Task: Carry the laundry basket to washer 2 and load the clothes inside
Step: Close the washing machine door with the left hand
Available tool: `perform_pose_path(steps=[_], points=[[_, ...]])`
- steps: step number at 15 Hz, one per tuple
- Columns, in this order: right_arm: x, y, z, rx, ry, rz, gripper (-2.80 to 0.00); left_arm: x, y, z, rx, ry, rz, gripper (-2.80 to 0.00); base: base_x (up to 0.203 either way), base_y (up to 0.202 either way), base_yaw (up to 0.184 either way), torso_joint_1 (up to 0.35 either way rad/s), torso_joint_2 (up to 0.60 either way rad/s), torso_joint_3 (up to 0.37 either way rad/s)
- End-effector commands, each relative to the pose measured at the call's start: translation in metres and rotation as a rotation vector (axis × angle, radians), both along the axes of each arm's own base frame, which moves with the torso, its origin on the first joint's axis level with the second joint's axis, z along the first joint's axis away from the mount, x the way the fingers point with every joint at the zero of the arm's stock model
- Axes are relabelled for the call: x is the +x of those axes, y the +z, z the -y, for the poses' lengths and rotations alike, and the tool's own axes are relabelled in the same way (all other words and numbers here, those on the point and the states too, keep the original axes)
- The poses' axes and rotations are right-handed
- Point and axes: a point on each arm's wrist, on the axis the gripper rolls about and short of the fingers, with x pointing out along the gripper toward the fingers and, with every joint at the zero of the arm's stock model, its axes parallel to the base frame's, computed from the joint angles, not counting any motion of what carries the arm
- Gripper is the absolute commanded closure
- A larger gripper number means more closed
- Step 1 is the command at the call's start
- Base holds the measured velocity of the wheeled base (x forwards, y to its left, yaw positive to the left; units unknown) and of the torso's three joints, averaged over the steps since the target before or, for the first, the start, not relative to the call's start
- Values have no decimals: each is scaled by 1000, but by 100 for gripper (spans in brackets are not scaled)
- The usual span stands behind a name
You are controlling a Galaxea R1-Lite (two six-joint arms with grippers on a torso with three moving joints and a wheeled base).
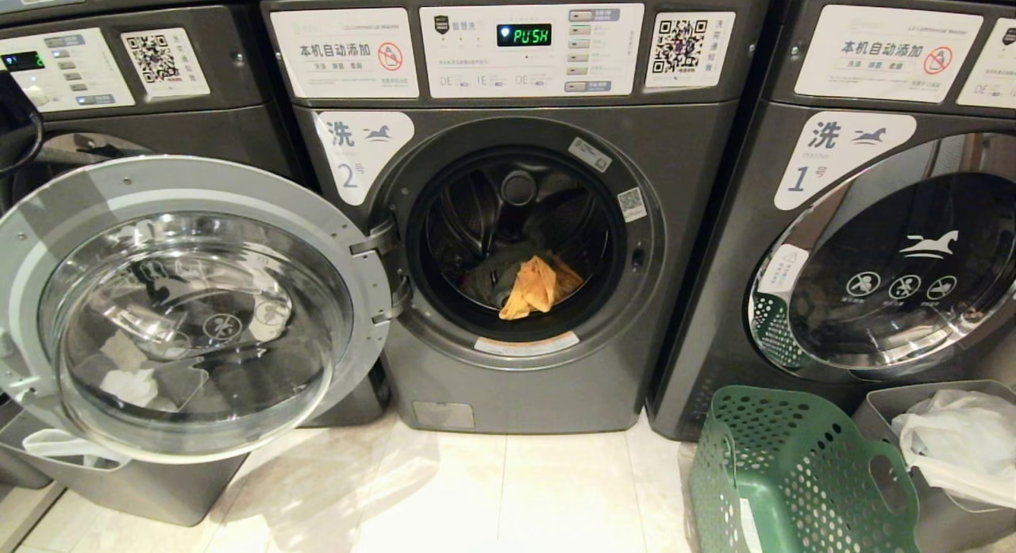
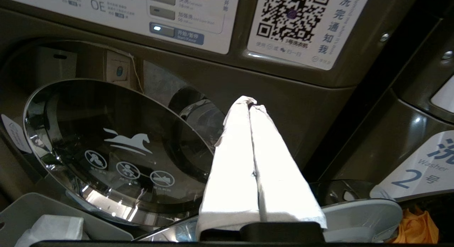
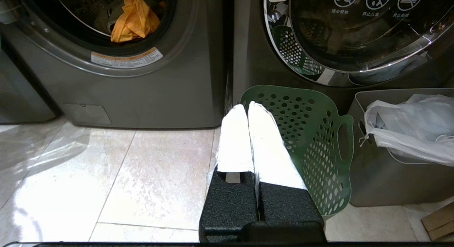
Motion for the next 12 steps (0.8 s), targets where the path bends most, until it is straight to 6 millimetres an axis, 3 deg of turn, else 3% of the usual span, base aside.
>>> perform_pose_path(steps=[1,9,12], points=[[0,0,0,0,0,-2,0,10,-14,-6,-16,-1,-26,0,0,0,0,0,0,0],[0,0,0,3,0,-2,0,12,-38,-7,-114,4,-219,0,0,0,0,0,0,0],[0,0,0,3,0,-2,0,4,-38,0,-148,-2,-295,0,0,0,0,0,0,0]])
